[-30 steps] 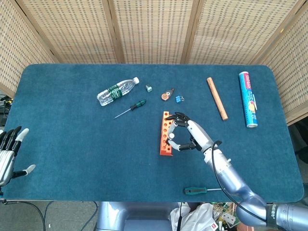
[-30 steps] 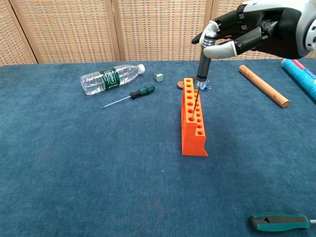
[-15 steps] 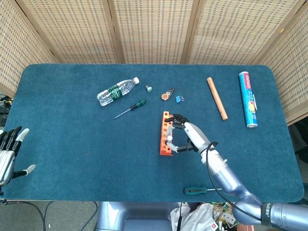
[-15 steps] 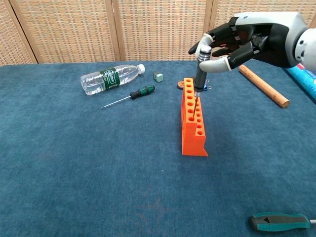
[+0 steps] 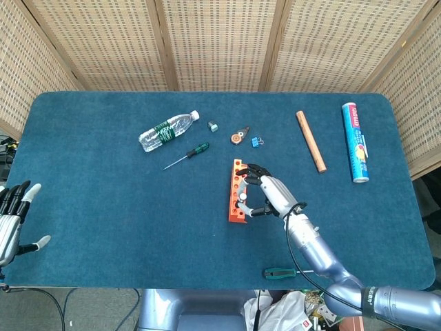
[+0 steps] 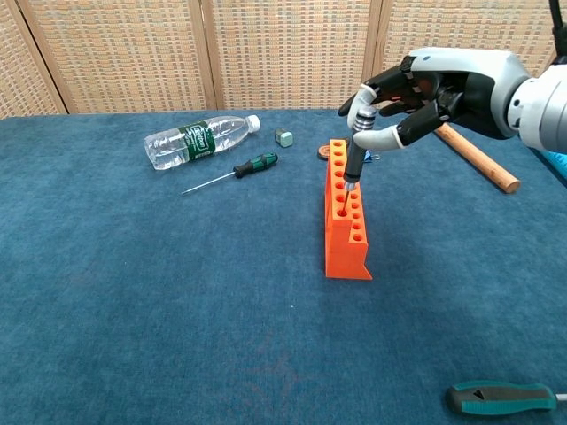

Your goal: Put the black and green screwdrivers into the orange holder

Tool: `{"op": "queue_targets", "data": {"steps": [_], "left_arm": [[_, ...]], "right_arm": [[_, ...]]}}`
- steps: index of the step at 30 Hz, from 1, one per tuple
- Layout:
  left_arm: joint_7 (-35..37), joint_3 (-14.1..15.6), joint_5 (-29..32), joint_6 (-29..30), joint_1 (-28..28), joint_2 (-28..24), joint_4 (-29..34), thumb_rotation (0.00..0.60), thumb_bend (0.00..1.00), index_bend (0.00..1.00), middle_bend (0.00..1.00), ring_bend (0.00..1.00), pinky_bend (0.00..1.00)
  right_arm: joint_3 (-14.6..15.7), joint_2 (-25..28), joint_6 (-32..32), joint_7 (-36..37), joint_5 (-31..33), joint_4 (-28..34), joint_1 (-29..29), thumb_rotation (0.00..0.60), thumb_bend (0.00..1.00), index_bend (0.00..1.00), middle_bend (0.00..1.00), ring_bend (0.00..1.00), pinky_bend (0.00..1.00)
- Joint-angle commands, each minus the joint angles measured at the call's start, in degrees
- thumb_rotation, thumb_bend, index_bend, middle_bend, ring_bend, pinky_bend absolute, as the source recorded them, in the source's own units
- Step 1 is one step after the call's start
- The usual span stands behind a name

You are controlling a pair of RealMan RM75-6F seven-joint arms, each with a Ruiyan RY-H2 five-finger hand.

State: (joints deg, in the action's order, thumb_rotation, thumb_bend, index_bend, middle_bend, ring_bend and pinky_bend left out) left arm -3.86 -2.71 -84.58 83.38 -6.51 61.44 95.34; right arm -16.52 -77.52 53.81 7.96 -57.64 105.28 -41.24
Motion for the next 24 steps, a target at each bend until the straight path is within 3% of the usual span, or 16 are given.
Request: {"op": "queue_targets", "data": {"steps": [1,24], "left_arm": [[0.0,0.0,0.0,0.0,0.0,0.0,0.0,0.600,0.00,0.00,0.00,0.00,0.00],[0.0,0.0,0.2,-0.2,-0.1,0.0,0.0,0.600,0.00,0.00,0.00,0.00,0.00]], "right_arm": [[0.1,-0.2,0.0,-0.1,-0.1,-0.2,0.0,0.600,0.43,0.59,0.20,0.00,0.00],[1.9,-2.4,0.0,-2.6,-1.9,-1.9,0.2,0.600,0.43,0.60,0.20,0.00,0.00]]}}
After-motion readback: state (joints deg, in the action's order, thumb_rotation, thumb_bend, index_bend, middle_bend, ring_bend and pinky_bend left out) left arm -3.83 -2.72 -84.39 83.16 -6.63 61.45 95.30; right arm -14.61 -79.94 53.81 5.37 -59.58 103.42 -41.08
